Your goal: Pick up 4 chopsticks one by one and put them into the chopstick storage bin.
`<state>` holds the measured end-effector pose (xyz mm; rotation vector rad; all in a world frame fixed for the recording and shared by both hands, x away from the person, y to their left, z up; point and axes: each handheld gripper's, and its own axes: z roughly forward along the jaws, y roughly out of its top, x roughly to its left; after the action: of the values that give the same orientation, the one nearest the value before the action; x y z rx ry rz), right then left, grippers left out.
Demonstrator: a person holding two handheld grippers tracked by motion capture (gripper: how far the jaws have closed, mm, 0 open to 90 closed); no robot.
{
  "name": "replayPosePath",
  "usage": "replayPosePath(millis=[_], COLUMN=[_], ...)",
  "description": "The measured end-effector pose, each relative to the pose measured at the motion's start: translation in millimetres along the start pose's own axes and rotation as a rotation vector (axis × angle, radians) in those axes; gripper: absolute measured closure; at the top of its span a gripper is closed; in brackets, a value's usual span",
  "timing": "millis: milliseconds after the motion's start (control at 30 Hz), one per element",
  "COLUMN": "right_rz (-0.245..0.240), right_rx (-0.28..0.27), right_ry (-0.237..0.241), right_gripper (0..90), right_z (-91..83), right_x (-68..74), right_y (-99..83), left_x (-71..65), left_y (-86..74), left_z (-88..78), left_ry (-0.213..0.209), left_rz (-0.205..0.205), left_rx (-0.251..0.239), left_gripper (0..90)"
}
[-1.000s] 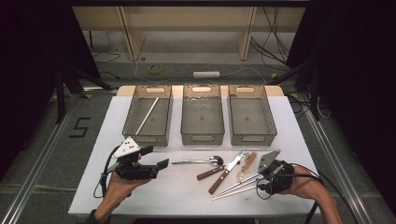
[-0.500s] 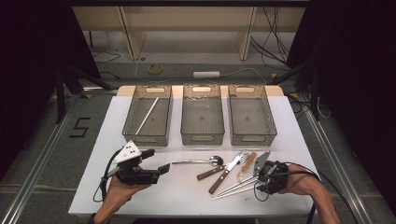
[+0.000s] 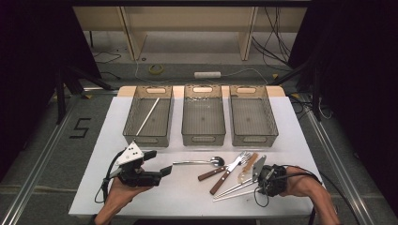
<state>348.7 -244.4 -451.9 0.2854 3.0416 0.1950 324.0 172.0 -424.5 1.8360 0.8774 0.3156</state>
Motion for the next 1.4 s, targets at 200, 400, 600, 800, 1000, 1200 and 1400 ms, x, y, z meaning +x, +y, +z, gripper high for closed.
replayPosePath(millis=[200, 400, 600, 800, 1000, 1200, 1400], right_rz=[-0.045, -0.114, -0.165, -0.199, -0.206, -0.204, -0.198], right_rx=[0.007, 0.008, 0.009, 0.016, -0.009, -0.053, -0.103], right_ry=[0.005, 0.012, 0.022, 0.024, 0.045, 0.03, 0.0], right_gripper=[77.1, 80.4, 83.8, 85.2, 85.4, 85.5, 85.4], right_z=[-0.4, -1.1, -1.0, -1.8, -4.7, -16.3, -27.7], right_x=[4.7, 8.3, 10.6, 12.2, 12.4, 12.7, 14.0], right_y=[-0.4, -2.6, -3.1, -3.1, -8.1, -8.6, -2.5], left_x=[-0.2, -0.6, -0.1, -0.2, -0.5, -1.0, -7.0], left_y=[-0.3, -0.4, -0.4, -0.6, -0.4, -0.1, 2.3], left_z=[0.7, 1.4, 1.5, 2.1, 2.6, 3.7, 8.2], left_ry=[-0.001, -0.008, -0.011, -0.014, -0.013, -0.017, -0.041], left_rz=[0.0, 0.001, 0.006, 0.006, 0.007, 0.012, 0.035], left_rx=[0.003, 0.007, 0.012, 0.015, 0.016, 0.018, 0.029], left_gripper=[16.7, 16.7, 16.7, 16.7, 16.8, 16.8, 16.8])
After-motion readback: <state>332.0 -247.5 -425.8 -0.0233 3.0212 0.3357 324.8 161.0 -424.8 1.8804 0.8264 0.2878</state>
